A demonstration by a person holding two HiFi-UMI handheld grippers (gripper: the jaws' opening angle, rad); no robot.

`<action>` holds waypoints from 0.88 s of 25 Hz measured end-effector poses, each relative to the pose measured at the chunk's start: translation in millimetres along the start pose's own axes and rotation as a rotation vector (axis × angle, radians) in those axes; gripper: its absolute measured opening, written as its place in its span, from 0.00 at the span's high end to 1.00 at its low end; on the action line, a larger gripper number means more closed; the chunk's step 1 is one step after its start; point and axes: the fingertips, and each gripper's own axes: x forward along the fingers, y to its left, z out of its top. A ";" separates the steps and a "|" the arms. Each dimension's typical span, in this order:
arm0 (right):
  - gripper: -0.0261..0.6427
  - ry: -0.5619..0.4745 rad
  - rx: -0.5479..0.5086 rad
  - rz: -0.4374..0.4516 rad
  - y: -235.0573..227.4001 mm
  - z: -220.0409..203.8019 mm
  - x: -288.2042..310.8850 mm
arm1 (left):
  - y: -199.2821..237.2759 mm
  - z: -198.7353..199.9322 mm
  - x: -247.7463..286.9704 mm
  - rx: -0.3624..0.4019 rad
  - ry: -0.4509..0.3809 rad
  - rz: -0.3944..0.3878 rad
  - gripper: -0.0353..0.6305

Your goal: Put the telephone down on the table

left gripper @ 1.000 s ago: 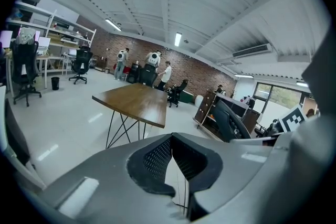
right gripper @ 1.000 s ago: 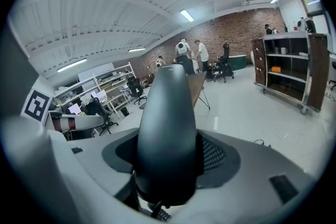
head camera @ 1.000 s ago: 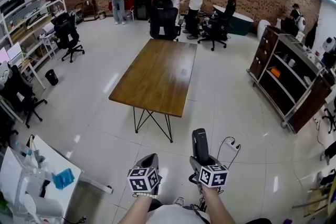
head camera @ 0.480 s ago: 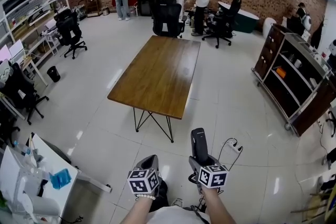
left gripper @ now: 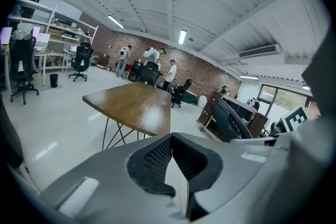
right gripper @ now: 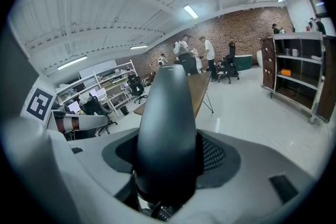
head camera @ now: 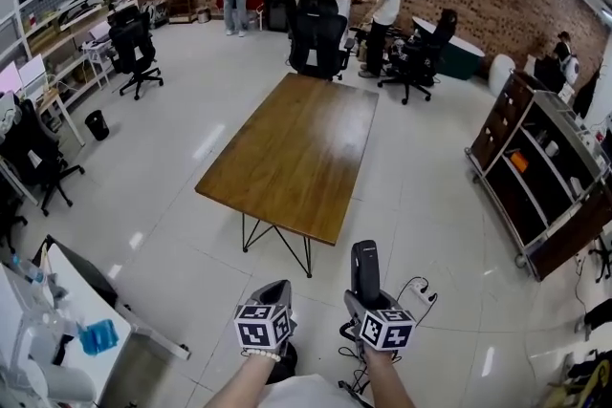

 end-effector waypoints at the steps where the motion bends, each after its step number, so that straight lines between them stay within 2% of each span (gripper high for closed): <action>1: 0.51 -0.002 0.000 -0.001 -0.3 5.5 5.8 | 2.0 6.2 6.3 0.002 -0.001 -0.005 0.97; 10: 0.51 -0.005 -0.009 -0.022 5.7 47.8 57.0 | 31.7 50.3 46.8 0.002 -0.003 -0.030 0.97; 22: 0.51 -0.004 -0.010 -0.040 20.0 88.8 118.8 | 69.7 90.1 80.3 -0.008 0.003 -0.067 0.97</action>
